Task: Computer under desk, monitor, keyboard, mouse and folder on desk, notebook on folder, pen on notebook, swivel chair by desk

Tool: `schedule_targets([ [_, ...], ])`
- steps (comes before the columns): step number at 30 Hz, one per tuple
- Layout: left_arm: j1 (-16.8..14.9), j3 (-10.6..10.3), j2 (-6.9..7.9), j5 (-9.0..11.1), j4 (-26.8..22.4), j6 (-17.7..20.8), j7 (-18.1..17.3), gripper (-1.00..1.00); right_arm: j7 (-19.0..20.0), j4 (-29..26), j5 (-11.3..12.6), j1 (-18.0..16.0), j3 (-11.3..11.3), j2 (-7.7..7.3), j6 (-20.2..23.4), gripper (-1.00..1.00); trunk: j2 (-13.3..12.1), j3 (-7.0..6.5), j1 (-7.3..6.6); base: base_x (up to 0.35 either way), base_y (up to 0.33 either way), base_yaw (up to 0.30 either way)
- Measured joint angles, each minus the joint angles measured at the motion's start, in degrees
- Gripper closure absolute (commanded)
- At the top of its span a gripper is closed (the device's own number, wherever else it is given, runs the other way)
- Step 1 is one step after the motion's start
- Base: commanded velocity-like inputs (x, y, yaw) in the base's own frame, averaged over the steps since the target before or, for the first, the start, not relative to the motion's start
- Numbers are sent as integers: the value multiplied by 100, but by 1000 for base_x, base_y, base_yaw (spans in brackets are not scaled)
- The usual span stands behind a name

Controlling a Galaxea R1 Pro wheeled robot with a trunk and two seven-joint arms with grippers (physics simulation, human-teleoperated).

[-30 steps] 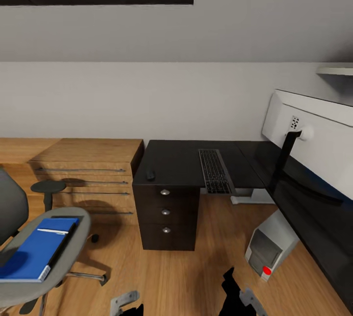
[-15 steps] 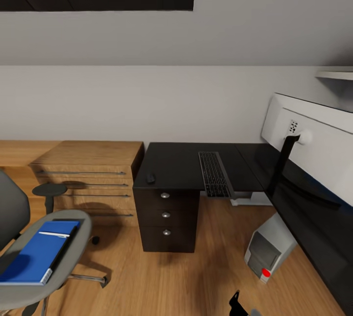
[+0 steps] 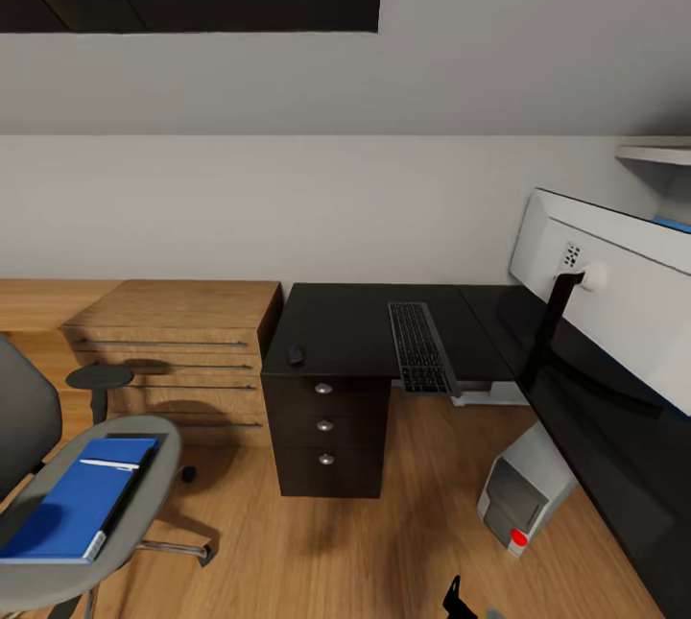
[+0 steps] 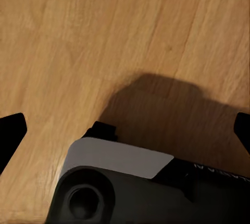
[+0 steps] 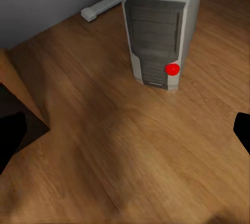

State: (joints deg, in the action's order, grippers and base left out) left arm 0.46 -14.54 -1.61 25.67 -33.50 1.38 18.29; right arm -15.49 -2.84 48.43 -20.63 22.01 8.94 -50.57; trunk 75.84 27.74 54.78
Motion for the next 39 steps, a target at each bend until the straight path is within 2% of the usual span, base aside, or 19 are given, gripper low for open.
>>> schedule_targets([
  [1, -1, 0, -1, 1, 15, -1, -1, -100, 5, 1, 2, 0, -3, -19, 0, -100, -40, -18, -22, 0, 0, 0],
  [2, -3, 1, 8, 11, 61, -2, -40, -100, -24, -7, 75, 0, -70, -295, 169, -100, -80, -36, -44, 0, 0, 0],
  [3, -3, 1, 6, 9, 66, -3, -43, -100, -24, -10, 65, 0, -68, -343, 190, -100, -120, -54, -66, 0, 0, 0],
  [9, -4, 33, 4, 18, 114, -6, -37, -100, 0, -24, 40, 0, -54, -388, 227, -100, -361, -162, -198, 0, 0, 0],
  [14, -4, 75, 69, 11, 440, -19, -41, -100, 27, -7, -2, 0, -44, -386, 173, -100, -562, -251, -308, 0, 0, 0],
  [17, -3, 88, 81, -4, 532, -153, -42, -100, 36, 7, -12, 0, -42, -399, 166, -100, -682, -305, -373, 0, 0, 0],
  [20, -2, 90, 84, -7, 581, -480, -34, -100, 88, 60, -58, 0, -19, -406, 163, -100, -802, -359, -439, 0, 0, 0],
  [23, -2, 97, 90, -11, 718, -903, -33, -100, 253, 180, -260, 0, 78, -413, 165, -100, -923, -413, -505, 0, 0, 0],
  [24, -2, 101, 106, -12, 813, -1111, -32, -100, 350, 255, -434, 0, 156, -418, 183, -100, -963, -431, -527, 0, 0, 0],
  [30, -3, 96, 180, 1, 998, -1550, -37, -100, 509, 367, -1141, 3, 344, -479, 360, -100, -1204, -539, -659, 0, 0, 0],
  [33, -3, 89, 191, 2, 1028, -1631, -37, -100, 534, 384, -1351, 3, 370, -556, 519, -100, -1324, -593, -725, 0, 0, 0],
  [39, -3, 101, 201, 7, 1045, -1673, -38, -100, 565, 393, -1499, 106, 410, -702, 672, -100, -1565, -701, -857, 0, 0, 0],
])
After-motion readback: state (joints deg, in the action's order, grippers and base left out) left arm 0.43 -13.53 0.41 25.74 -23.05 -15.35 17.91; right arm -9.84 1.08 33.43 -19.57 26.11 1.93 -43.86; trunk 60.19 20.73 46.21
